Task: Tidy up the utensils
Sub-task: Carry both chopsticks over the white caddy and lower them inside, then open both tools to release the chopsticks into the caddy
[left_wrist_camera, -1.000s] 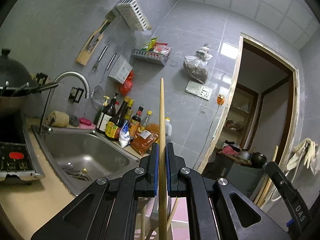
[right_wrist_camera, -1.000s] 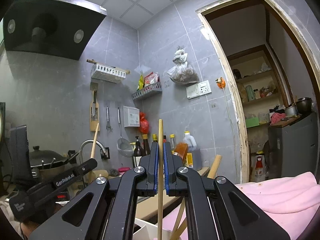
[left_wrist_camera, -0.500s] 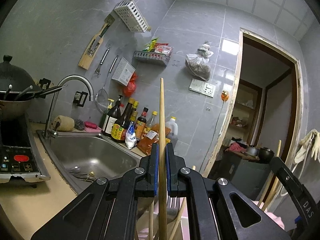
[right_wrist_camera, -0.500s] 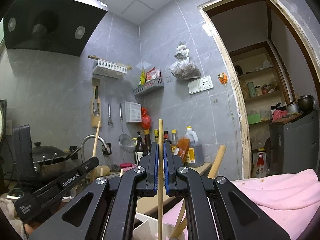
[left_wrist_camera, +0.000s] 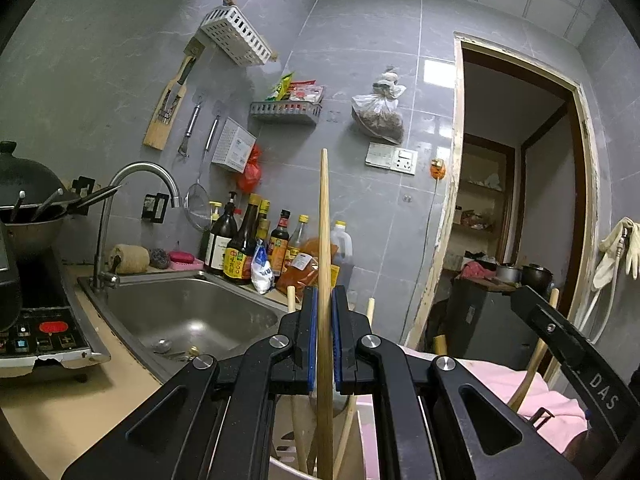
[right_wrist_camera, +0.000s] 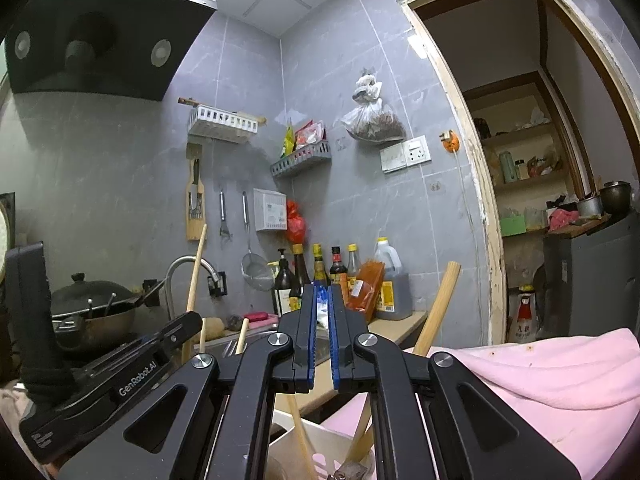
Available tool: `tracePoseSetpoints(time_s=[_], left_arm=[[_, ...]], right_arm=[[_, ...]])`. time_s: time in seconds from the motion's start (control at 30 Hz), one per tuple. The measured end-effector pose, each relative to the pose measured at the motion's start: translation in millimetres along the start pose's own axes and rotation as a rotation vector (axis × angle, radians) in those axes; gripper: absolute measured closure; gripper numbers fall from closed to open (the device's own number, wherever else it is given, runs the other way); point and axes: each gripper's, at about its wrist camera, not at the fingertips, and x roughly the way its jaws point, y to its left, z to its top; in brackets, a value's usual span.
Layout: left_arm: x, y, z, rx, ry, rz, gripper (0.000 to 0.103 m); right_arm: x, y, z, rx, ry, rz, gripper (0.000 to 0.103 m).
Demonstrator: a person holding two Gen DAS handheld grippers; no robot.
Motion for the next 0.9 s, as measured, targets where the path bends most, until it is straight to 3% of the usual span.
tracePoseSetpoints(time_s=[0.4,0.5,0.57,0.83,0.9], left_arm=[[-6.1,4.9,-3.9,0.018,0.061,-0.026,0.098],[-7.7,8.3,-2.6,0.005,0.072,-0.036,0.096],[-8.4,10.6,-0.8,-0.009,0.088,-0.051,0.092],[-22.0,12.0,5.9,-0.003,0.153,-0.092,0.07],[-24.0,10.8,6.7,0.001,0.167,-0.094,0.069]], right_arm=[[-0.1,0.8,-3.5,-0.002,-0.001,-0.009,0.096],[-1.6,1.8,-2.8,-0.008,-0.007,-0.014,0.09],[-3.4,2.2,-1.8,-0.01,-0.012,-0.019,0.079],[-17.9,0.8,6.4,-0.022,-0.02,-0.079,0.078],[-23.2,-1.3,7.5,-0.026,-0.016,-0.103,0.077]])
